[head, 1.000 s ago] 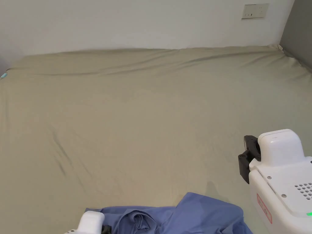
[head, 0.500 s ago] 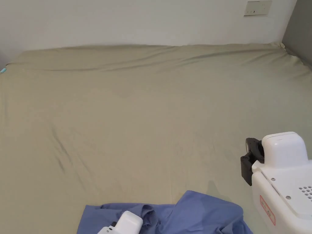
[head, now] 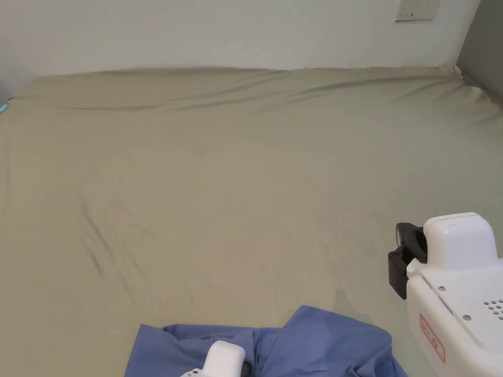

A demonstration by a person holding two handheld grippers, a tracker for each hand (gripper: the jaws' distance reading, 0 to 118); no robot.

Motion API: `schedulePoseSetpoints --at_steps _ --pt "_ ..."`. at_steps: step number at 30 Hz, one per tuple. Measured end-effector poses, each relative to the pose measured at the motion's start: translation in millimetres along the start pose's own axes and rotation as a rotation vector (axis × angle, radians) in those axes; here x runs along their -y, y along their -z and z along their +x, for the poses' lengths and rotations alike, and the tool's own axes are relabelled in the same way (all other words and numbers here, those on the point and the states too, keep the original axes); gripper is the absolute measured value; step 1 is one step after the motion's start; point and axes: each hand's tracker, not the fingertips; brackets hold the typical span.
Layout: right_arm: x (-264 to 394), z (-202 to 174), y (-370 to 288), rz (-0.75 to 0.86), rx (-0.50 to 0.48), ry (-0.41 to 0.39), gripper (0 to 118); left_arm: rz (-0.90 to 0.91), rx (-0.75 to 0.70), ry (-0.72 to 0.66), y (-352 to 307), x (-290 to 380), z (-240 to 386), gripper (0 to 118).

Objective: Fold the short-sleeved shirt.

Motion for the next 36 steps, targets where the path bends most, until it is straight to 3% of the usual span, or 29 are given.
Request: schedulePoseSetpoints --at_steps 11,17,23,25,29,30,36 --pt "2 3 0 -0.011 0.008 -0.008 0 0.127 0.182 -0.116 -9 -21 6 1" --pt "-1 1 -2 -0.003 0.006 -0.011 0 0.229 0.258 -0.243 -51 -36 -48 1" --pt "-3 -3 -2 0.001 -0.001 -0.013 0 0.191 0.179 -0.352 -73 -23 -130 4" --pt "-4 -5 -2 0.002 -0.007 -0.017 0 0.138 0.182 -0.400 -75 -15 -157 17" --pt "-4 -9 -2 0.001 -0.014 -0.032 0 0.044 0.306 -0.596 -63 7 -206 111" --pt "-5 -10 -1 0.000 -0.014 -0.034 0 0.043 0.321 -0.640 -59 13 -215 117" --pt "-6 -12 0 -0.003 -0.013 -0.041 0 -0.050 0.495 -0.882 -20 38 -241 118"
